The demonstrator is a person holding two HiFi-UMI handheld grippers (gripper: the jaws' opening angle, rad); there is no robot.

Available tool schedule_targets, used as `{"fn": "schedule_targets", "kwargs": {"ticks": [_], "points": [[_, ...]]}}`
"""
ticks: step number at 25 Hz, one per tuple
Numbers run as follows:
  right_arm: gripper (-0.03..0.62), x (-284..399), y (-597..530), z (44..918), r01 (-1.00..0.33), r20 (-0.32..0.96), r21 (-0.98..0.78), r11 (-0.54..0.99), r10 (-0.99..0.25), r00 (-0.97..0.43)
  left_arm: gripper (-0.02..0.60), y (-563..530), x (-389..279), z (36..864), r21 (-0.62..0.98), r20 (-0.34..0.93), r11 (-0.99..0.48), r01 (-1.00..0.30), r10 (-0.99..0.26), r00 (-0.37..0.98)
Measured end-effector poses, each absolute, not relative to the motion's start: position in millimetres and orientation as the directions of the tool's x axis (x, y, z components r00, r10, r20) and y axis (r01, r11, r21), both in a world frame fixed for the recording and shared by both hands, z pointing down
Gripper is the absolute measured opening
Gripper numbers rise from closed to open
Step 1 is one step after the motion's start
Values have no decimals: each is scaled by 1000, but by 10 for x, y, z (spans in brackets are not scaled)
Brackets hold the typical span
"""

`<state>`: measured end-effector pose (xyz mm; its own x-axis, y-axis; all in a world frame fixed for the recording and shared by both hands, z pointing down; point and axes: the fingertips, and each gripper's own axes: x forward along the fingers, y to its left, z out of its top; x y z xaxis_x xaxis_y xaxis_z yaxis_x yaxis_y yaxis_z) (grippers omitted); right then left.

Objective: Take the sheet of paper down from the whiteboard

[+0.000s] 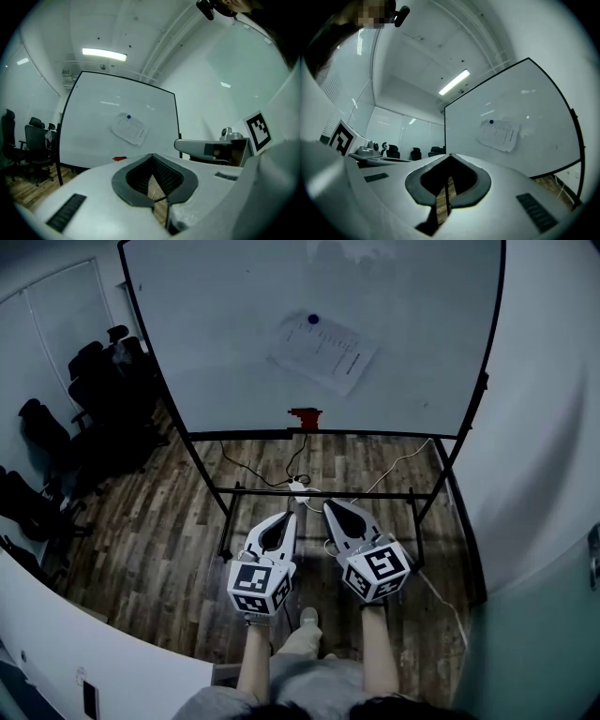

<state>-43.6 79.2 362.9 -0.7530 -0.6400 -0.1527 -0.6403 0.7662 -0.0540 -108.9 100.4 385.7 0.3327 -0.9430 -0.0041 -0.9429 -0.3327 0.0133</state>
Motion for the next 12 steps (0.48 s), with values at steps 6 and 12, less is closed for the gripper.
{"fn": "schedule_targets", "kwargs": {"ticks": [6, 12], "points": [[0, -418, 358, 3679, -667, -138, -48, 744, -666, -733, 6, 551, -1078, 3829, 29, -5, -375, -927, -927, 375], [0, -386, -61, 3748, -680, -118, -57, 731, -681, -723, 6, 49, -979, 3853, 38, -4, -409, -912, -913, 409]]}}
